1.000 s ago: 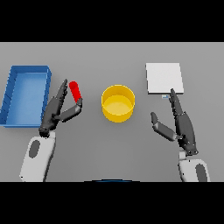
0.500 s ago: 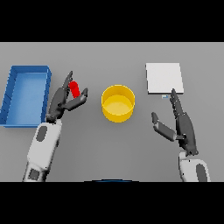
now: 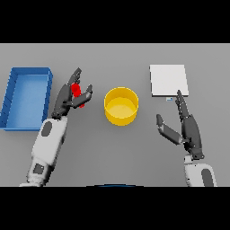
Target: Pick up the red beaker and tilt it to pour out 1 green nut into yellow bowl. Pick up the yellow bowl and place it on the metallic measuring scale.
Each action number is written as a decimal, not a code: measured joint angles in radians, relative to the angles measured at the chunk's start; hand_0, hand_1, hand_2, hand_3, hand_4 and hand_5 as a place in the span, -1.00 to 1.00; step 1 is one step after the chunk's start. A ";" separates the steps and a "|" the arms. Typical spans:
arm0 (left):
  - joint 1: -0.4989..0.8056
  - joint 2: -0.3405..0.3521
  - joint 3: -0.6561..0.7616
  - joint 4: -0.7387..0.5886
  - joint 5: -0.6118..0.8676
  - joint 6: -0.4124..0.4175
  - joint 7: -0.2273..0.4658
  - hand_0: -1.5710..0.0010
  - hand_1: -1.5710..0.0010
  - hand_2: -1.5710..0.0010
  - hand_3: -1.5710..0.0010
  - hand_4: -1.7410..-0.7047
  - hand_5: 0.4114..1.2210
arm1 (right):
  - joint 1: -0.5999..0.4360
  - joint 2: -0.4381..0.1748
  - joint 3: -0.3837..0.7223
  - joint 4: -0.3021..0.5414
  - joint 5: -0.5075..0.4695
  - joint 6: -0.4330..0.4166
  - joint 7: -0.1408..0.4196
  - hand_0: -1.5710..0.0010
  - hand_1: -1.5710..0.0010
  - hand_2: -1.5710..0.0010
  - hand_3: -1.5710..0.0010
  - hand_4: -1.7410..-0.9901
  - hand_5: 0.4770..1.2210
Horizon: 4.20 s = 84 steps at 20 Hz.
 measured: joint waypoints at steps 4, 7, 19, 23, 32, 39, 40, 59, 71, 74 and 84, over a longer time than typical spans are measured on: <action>-0.034 -0.019 0.014 0.050 -0.029 0.073 -0.001 -0.28 -0.29 -0.30 -0.30 -0.42 0.57 | 0.005 0.004 0.007 0.003 0.002 0.006 -0.014 1.00 1.00 1.00 1.00 0.21 -0.44; -0.042 -0.037 0.018 0.073 -0.050 0.085 -0.070 -0.63 -0.64 -0.64 -0.64 -0.43 0.78 | -0.021 0.006 0.001 0.019 -0.001 0.002 0.021 1.00 1.00 1.00 1.00 0.19 -0.45; -0.050 0.005 -0.040 -0.092 -0.037 0.126 -0.034 -0.97 -0.98 -0.98 -0.98 -0.96 0.70 | -0.027 -0.002 0.011 0.028 0.026 -0.002 -0.019 1.00 1.00 1.00 1.00 0.32 -0.47; -0.081 0.087 -0.191 -0.155 -0.178 0.083 0.089 -0.99 -0.99 -0.99 -0.99 -0.98 0.75 | -0.013 0.003 0.023 0.019 0.056 -0.020 -0.019 1.00 1.00 1.00 1.00 0.33 -0.42; -0.155 0.227 -0.364 -0.169 -0.334 -0.002 0.151 -1.00 -1.00 -1.00 -1.00 -0.99 0.76 | 0.000 -0.004 0.033 -0.011 0.057 -0.006 -0.001 1.00 1.00 1.00 1.00 0.28 -0.35; -0.341 0.296 -0.609 -0.043 -0.600 -0.073 0.136 -1.00 -1.00 -1.00 -1.00 -1.00 0.93 | -0.001 0.010 0.036 0.005 0.047 -0.001 -0.012 1.00 1.00 1.00 1.00 0.27 -0.35; -0.384 0.299 -0.637 -0.014 -0.630 -0.092 0.136 -1.00 -1.00 -1.00 -1.00 -0.90 0.94 | -0.002 0.005 0.030 0.016 0.045 0.000 -0.017 1.00 1.00 1.00 1.00 0.28 -0.36; -0.732 0.272 -1.135 0.199 -0.933 -0.305 0.002 -1.00 -1.00 -1.00 -1.00 -0.99 1.00 | -0.007 0.028 0.020 0.012 0.056 -0.042 -0.007 1.00 1.00 1.00 1.00 0.52 -0.60; -0.861 0.208 -1.376 0.260 -1.061 -0.281 -0.001 -1.00 -1.00 -1.00 -1.00 -0.96 1.00 | -0.004 0.032 0.028 0.017 0.084 -0.057 -0.005 1.00 1.00 1.00 1.00 0.57 -0.58; -0.907 0.213 -1.403 0.250 -1.059 -0.287 -0.030 -1.00 -1.00 -1.00 -1.00 -0.96 1.00 | -0.011 0.021 0.009 0.033 0.064 -0.053 -0.023 1.00 1.00 1.00 1.00 0.57 -0.57; -1.209 0.324 -1.205 0.545 -0.879 -0.187 -0.016 -1.00 -1.00 -1.00 -0.80 -0.98 1.00 | -0.006 0.034 0.040 0.022 0.075 -0.041 -0.052 1.00 1.00 1.00 1.00 0.56 -0.51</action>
